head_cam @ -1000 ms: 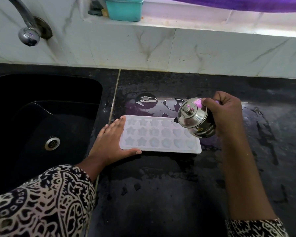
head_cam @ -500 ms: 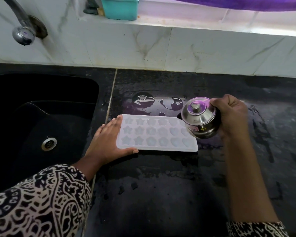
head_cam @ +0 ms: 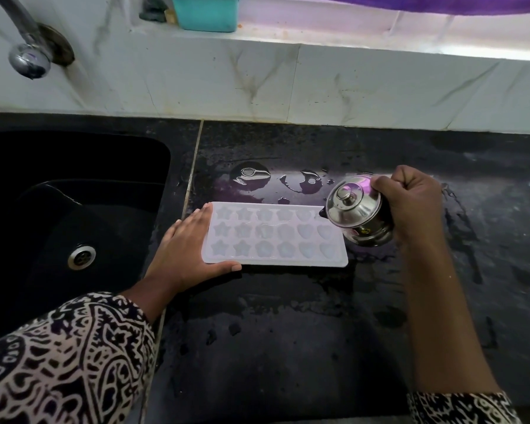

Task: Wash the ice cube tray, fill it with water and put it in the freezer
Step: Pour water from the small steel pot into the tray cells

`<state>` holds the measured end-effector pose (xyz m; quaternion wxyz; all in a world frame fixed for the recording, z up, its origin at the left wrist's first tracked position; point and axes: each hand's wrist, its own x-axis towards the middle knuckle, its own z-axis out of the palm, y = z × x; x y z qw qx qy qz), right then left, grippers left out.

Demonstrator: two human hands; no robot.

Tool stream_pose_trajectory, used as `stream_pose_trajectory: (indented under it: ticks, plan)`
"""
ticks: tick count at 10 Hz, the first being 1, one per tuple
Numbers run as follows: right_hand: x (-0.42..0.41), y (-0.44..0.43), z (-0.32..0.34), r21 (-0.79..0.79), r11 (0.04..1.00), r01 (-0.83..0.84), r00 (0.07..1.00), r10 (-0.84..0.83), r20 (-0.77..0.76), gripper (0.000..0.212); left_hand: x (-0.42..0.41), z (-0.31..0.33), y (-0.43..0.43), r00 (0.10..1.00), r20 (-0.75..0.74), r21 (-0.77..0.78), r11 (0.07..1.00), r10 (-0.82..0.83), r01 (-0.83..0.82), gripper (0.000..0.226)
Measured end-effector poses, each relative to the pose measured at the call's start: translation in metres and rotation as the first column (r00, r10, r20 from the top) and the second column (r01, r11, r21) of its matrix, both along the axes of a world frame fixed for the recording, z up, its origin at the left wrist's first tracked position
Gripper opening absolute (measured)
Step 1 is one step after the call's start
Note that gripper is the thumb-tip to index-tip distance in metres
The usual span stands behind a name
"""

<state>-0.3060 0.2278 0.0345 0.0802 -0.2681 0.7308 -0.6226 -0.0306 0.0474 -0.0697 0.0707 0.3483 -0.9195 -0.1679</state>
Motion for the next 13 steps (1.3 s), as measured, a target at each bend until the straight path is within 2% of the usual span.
stream_pose_trajectory:
  ticks: [3, 13]
  plan:
    - [-0.0009, 0.0002, 0.0065, 0.023, 1.0, -0.01, 1.0, 0.011, -0.015, 0.03, 0.0006, -0.0008, -0.0006, 1.0, 0.006, -0.007, 1.0, -0.002, 0.002, 0.134]
    - [0.0013, -0.0021, 0.0117, 0.008, 1.0, 0.003, 1.0, -0.003, -0.01, 0.033, 0.0005, -0.0013, -0.0001, 1.0, -0.011, 0.0, 1.0, 0.0, 0.0, 0.135]
